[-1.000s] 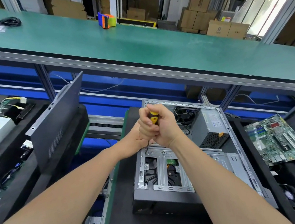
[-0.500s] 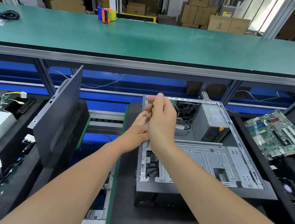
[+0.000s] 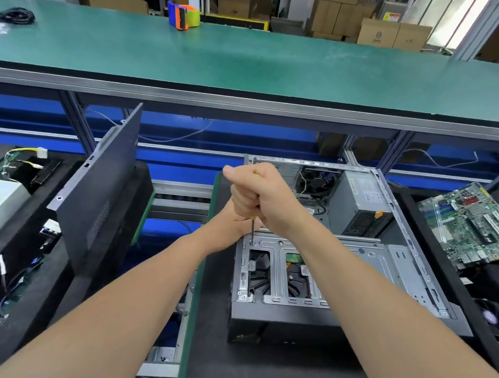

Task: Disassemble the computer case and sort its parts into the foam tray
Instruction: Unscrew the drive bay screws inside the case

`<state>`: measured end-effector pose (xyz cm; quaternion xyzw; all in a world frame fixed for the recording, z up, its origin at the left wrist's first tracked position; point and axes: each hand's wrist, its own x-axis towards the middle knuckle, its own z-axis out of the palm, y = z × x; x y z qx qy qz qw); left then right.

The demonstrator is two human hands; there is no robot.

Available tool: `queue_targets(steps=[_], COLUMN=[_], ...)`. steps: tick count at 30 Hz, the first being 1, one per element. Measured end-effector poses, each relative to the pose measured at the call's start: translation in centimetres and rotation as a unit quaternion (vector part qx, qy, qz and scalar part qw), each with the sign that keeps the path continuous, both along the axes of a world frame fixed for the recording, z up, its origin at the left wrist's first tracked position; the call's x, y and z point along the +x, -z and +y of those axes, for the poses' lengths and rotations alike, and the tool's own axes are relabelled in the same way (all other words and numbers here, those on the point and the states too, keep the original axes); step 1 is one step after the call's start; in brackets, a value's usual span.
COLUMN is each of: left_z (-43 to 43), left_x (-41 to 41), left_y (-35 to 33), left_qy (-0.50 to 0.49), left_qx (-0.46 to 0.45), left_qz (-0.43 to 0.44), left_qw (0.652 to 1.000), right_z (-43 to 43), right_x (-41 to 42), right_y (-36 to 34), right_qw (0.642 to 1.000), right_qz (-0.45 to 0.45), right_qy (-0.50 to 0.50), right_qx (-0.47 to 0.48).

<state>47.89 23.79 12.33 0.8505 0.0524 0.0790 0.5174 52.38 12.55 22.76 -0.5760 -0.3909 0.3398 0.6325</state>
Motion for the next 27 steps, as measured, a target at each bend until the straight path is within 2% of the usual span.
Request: queue_targets(steps=[3,6,8,11,15,19,21,24,27], left_z=[0.2,0.2,0.4,0.6,0.3,0.4,0.2,0.2,0.5], left_x=[-0.3,-0.1,0.1,0.3,0.1,0.0,-0.2,-0.1,0.1], left_y=[0.0,0.0,0.1,0.0,-0.6,-0.7,-1.0,-0.7,-0.5], left_qy=[0.005,0.023,0.033,0.06,0.063,0.075,0.068,0.071,0.072], left_qx=[-0.008,-0.015,-0.018,0.034,0.006,0.024,0.026,0.037,0.04], left_qz=[0.017,-0.009,-0.015,-0.01,-0.042,-0.024,-0.011,-0.007,0.008], left_qw=[1.0,1.0,0.999,0.998,0.997,0.997,0.997,0.997,0.997], right_z=[0.2,0.1,-0.1,-0.5,-0.7,-0.6,-0.4,-0.1,-0.2], right_x=[0.7,1.2,1.1,1.0,0.5,-0.6,-1.0,-1.5,-1.5], right_y=[-0.4,-0.3,0.3,0.9,1.1,1.1,1.0,0.9,0.9], right_qw=[0.997,0.996,0.995,0.991,0.986,0.95,0.936,0.939,0.961], right_qz=[0.018,0.056,0.088,0.102,0.056,0.038,0.048,0.046,0.065], right_qy=[-0.073,-0.073,-0.028,0.059,0.146,0.311,0.348,0.34,0.263], right_qx=[-0.013,0.0,0.028,0.067,0.049,0.007,0.018,0.031,0.044])
